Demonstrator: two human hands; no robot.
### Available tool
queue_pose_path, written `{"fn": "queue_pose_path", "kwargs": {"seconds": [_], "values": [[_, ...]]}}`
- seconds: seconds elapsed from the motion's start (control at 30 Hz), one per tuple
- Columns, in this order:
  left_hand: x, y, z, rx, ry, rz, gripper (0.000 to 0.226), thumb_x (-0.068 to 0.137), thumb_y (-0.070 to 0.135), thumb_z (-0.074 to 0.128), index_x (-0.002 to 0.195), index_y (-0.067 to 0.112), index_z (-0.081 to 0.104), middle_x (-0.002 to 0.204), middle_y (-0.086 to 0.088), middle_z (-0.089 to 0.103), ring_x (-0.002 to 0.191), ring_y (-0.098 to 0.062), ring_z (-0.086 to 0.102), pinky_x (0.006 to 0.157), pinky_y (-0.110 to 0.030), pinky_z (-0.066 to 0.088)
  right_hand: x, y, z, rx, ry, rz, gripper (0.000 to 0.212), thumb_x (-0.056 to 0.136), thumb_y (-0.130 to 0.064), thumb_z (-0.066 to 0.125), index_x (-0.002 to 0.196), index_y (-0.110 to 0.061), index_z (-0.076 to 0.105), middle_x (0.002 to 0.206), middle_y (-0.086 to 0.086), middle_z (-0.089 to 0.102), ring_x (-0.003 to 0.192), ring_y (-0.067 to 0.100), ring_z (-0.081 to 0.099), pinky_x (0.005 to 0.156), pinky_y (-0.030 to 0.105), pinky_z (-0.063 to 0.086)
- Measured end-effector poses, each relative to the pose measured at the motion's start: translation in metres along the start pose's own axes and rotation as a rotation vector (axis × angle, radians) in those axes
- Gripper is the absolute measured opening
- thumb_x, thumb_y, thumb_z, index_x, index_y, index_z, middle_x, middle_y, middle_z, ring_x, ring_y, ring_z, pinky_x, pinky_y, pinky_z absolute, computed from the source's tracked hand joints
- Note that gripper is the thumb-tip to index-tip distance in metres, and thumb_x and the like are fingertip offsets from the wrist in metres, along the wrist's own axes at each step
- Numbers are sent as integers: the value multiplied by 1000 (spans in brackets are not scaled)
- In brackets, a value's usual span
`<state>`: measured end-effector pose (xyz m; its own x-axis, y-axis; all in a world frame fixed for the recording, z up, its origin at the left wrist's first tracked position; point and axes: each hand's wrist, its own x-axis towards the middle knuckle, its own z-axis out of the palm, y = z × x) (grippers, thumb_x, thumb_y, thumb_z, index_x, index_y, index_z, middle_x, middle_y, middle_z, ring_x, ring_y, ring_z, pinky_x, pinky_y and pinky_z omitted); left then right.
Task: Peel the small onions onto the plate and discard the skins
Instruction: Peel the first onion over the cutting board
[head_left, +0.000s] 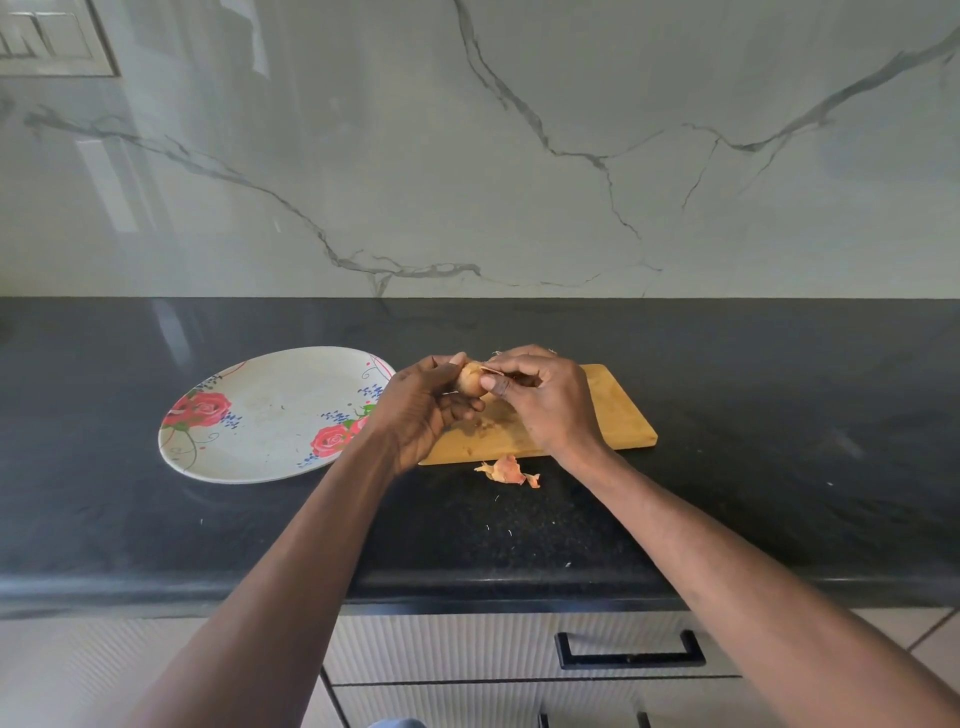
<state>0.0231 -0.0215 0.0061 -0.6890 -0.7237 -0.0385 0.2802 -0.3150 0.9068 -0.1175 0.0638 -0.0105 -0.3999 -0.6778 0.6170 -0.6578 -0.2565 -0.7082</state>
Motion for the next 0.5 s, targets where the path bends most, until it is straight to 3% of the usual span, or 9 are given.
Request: {"fn": "queue_pose_path", "kwargs": {"seconds": [0.1,0.3,0.5], "values": [[0,-1,-1,14,-9,7,10,101,11,55,100,1,57,82,-21,66,57,-24,63,48,-25,55,1,3,0,22,17,3,10,82,-12,80,91,-7,79,93,1,74,91,16,68,83,43,57],[2,-4,-3,32,-15,27,13,100,11,56,100,-1,62,81,-21,67,55,-25,63,46,-27,55,-3,7,7,-108,1,-85,6,92,-10,69,90,-5,68,93,2,67,89,23,61,81,46,51],[2,-4,-2,36,-80,29,22,93,11,60,108,-5,60,85,-20,66,62,-23,63,55,-26,58,-4,13,10,-227,-17,-197,4,98,-3,56,96,-1,58,94,5,57,85,11,50,72,33,46]]}}
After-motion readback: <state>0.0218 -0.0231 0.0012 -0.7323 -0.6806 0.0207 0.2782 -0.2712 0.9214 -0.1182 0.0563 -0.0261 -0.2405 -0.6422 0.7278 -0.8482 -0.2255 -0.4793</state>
